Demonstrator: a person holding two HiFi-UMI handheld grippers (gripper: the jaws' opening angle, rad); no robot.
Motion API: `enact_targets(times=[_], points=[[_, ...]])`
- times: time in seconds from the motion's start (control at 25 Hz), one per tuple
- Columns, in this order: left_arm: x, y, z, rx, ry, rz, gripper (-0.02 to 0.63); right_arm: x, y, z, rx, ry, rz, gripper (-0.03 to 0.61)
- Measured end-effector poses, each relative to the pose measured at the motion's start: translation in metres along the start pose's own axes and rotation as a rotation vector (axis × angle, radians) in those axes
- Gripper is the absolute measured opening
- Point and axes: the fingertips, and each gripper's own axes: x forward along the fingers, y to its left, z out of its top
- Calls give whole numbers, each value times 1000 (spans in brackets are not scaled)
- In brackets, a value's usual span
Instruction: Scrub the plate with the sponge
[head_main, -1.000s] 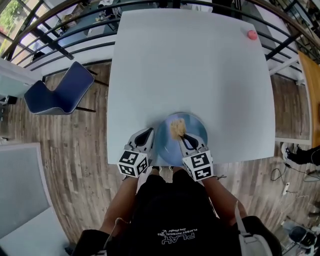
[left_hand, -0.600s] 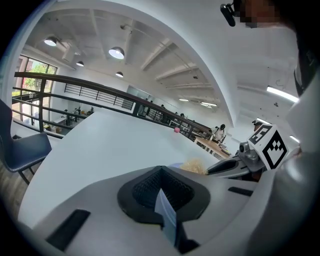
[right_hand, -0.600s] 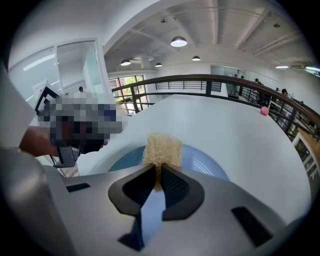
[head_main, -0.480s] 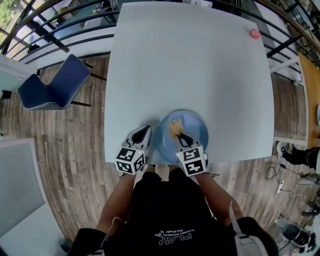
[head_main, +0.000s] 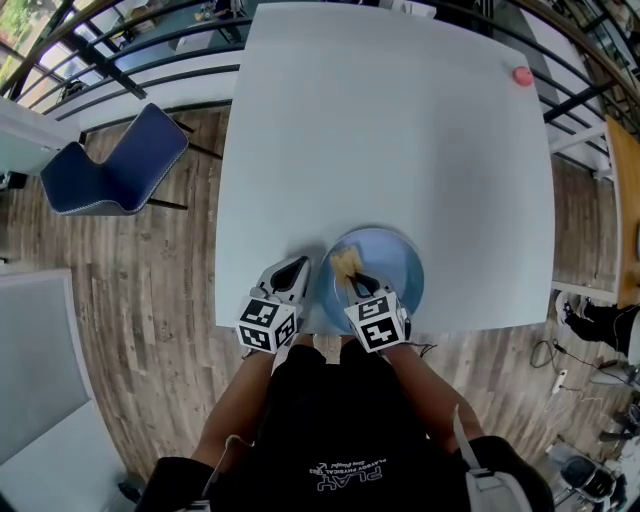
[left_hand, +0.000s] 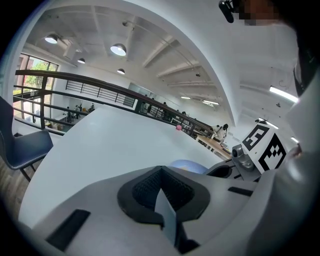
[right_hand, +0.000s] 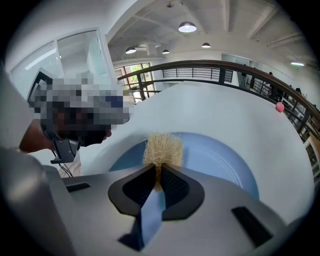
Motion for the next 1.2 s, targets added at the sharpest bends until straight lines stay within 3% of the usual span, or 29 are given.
enact_targets(times=[0.52,1.2], points=[[10,-12,-3,-22,18,-28,9,-1,-22,-3,37,10,-34,44],[28,-28,5,4,47,-83,9,-19,-80,-22,135,0,-174,44]])
